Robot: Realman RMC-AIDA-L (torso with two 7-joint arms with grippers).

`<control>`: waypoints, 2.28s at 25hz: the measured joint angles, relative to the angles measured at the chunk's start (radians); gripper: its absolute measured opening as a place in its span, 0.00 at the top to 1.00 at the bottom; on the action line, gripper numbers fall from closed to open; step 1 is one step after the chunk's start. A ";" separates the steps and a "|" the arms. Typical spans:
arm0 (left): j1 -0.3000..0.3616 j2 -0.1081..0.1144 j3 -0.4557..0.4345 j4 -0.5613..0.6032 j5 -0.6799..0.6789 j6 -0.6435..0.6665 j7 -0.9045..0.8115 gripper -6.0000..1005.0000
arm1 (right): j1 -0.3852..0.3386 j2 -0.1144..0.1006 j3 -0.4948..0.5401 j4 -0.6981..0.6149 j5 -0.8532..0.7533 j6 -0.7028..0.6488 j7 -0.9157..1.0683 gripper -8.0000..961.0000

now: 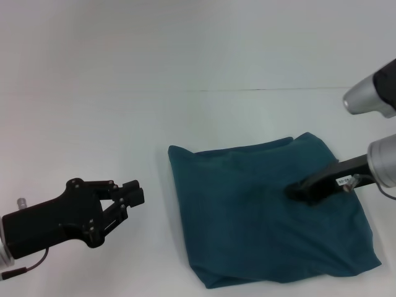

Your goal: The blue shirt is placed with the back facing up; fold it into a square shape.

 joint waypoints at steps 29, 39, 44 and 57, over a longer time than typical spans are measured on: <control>0.003 0.002 0.000 0.000 0.006 -0.004 0.011 0.88 | 0.085 0.002 -0.076 -0.012 0.098 0.006 -0.010 0.85; -0.001 0.002 0.000 0.000 0.006 -0.005 0.016 0.88 | 0.013 -0.002 -0.045 -0.126 0.019 -0.102 0.079 0.56; -0.003 0.000 0.003 0.000 0.006 -0.005 0.018 0.87 | 0.021 0.005 -0.080 -0.088 -0.057 -0.060 0.102 0.36; 0.006 0.000 0.004 -0.002 0.006 -0.006 0.019 0.87 | 0.071 0.005 -0.180 0.012 -0.112 0.070 0.141 0.37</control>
